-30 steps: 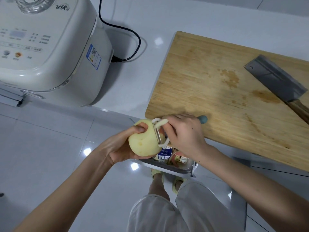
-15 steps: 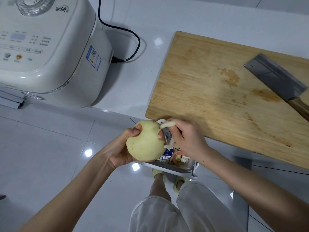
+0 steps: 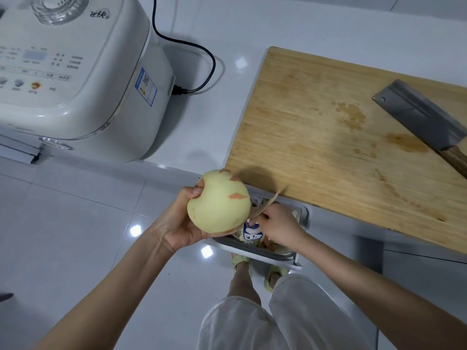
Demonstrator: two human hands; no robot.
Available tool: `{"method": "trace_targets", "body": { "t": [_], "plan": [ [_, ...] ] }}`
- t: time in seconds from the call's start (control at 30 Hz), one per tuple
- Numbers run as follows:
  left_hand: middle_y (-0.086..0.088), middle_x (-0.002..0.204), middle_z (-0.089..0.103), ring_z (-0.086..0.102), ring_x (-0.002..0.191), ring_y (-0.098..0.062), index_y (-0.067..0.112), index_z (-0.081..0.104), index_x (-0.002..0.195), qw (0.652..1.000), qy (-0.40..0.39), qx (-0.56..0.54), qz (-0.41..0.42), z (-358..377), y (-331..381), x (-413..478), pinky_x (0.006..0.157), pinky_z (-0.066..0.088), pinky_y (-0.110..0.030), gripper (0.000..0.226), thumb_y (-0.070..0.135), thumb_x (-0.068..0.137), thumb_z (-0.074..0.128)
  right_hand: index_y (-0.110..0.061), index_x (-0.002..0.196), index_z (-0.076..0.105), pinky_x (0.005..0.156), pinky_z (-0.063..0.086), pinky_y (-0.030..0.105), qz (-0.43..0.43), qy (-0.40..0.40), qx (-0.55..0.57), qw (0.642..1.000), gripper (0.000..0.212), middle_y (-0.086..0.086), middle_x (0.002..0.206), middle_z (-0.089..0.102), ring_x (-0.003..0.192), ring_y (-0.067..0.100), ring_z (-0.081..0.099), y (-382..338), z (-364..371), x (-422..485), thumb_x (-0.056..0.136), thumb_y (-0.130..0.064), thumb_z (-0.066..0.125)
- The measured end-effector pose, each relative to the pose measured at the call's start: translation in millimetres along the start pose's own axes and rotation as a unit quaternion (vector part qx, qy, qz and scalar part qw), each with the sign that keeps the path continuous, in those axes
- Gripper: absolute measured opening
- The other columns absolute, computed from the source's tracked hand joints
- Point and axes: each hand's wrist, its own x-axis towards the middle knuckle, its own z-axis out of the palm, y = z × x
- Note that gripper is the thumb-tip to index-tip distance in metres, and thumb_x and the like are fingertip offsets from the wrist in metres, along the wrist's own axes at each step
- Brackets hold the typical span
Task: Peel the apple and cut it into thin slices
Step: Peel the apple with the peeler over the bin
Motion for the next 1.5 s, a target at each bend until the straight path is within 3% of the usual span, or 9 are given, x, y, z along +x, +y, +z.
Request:
{"method": "trace_targets", "body": {
  "t": [0.17, 0.4, 0.53, 0.67, 0.77, 0.9, 1.03, 1.3, 1.5],
  "plan": [
    [-0.022, 0.11, 0.066, 0.065, 0.095, -0.044, 0.013, 0.075, 0.097, 0.999, 0.016, -0.029, -0.013, -4, -4, -1, 0.073, 0.055, -0.057, 0.07, 0.02, 0.03, 0.092, -0.006, 0.077, 0.061, 0.041, 0.03, 0.02, 0.293, -0.209, 0.15, 0.921, 0.046, 0.0, 0.046, 0.048, 0.037, 0.009, 0.037, -13, -18, 2, 0.099, -0.037, 0.035],
    [-0.024, 0.115, 0.064, 0.06, 0.104, -0.048, 0.014, 0.073, 0.106, 0.998, 0.041, -0.036, -0.012, -7, -1, -1, 0.076, 0.052, -0.063, 0.07, 0.023, 0.039, 0.093, 0.0, 0.084, 0.059, 0.041, 0.027, 0.018, 0.338, -0.292, 0.327, 0.833, 0.039, -0.001, 0.042, 0.041, 0.033, 0.007, 0.03, -14, -35, -1, 0.099, -0.024, 0.031],
    [-0.025, 0.117, 0.063, 0.059, 0.106, -0.048, 0.017, 0.067, 0.115, 0.998, 0.055, -0.039, -0.009, -10, -1, 0, 0.08, 0.05, -0.063, 0.079, 0.021, 0.04, 0.092, -0.005, 0.085, 0.059, 0.041, 0.029, 0.022, 0.256, -0.191, 0.351, 0.88, 0.031, 0.004, 0.048, 0.045, 0.038, 0.012, 0.035, -27, -41, -13, 0.099, -0.025, 0.04],
    [-0.024, 0.119, 0.061, 0.061, 0.104, -0.046, 0.017, 0.06, 0.122, 0.997, 0.071, -0.025, -0.02, -8, -3, 2, 0.073, 0.055, -0.058, 0.093, 0.022, 0.036, 0.094, -0.014, 0.072, 0.056, 0.048, 0.039, 0.031, -0.029, 0.033, 0.209, 0.977, 0.03, 0.001, 0.058, 0.05, 0.052, 0.013, 0.05, -41, -39, -27, 0.097, -0.027, 0.046],
    [-0.023, 0.115, 0.063, 0.064, 0.097, -0.043, 0.014, 0.055, 0.126, 0.997, 0.071, -0.001, -0.033, -4, -6, 4, 0.071, 0.055, -0.054, 0.099, 0.025, 0.036, 0.094, -0.017, 0.066, 0.053, 0.045, 0.033, 0.028, -0.221, 0.189, 0.059, 0.955, 0.033, -0.008, 0.048, 0.042, 0.044, 0.007, 0.039, -46, -32, -23, 0.096, -0.03, 0.046],
    [-0.023, 0.11, 0.064, 0.066, 0.094, -0.041, 0.012, 0.056, 0.124, 0.997, 0.064, 0.009, -0.037, 0, -9, 5, 0.071, 0.055, -0.053, 0.095, 0.025, 0.038, 0.093, -0.009, 0.072, 0.063, 0.046, 0.033, 0.022, -0.339, 0.316, -0.07, 0.884, 0.032, -0.004, 0.049, 0.053, 0.045, 0.009, 0.044, -48, -28, -13, 0.092, -0.027, 0.046],
    [-0.023, 0.105, 0.066, 0.066, 0.092, -0.042, 0.011, 0.058, 0.119, 0.997, 0.067, -0.006, -0.043, -4, -12, 4, 0.07, 0.056, -0.053, 0.095, 0.025, 0.032, 0.094, -0.007, 0.072, 0.064, 0.051, 0.032, 0.021, -0.36, 0.334, -0.068, 0.868, 0.032, -0.003, 0.051, 0.054, 0.049, 0.005, 0.039, -38, -30, -13, 0.093, -0.023, 0.047],
    [-0.024, 0.113, 0.063, 0.064, 0.093, -0.045, 0.012, 0.057, 0.119, 0.997, 0.027, -0.059, -0.032, -6, -6, 2, 0.067, 0.056, -0.054, 0.098, 0.02, 0.027, 0.091, -0.012, 0.08, 0.066, 0.046, 0.035, 0.021, -0.245, 0.268, -0.068, 0.929, 0.031, -0.003, 0.054, 0.058, 0.045, 0.011, 0.048, 4, -20, -17, 0.091, -0.035, 0.047],
    [-0.02, 0.107, 0.067, 0.064, 0.094, -0.044, 0.015, 0.073, 0.101, 0.999, 0.007, 0.032, -0.027, -7, -4, 1, 0.079, 0.049, -0.066, 0.069, 0.019, 0.034, 0.091, -0.021, 0.074, 0.059, 0.044, 0.028, 0.022, -0.25, 0.221, 0.034, 0.942, 0.023, -0.008, 0.048, 0.044, 0.045, 0.009, 0.039, -25, -39, -24, 0.095, -0.028, 0.052]
  ]
}}
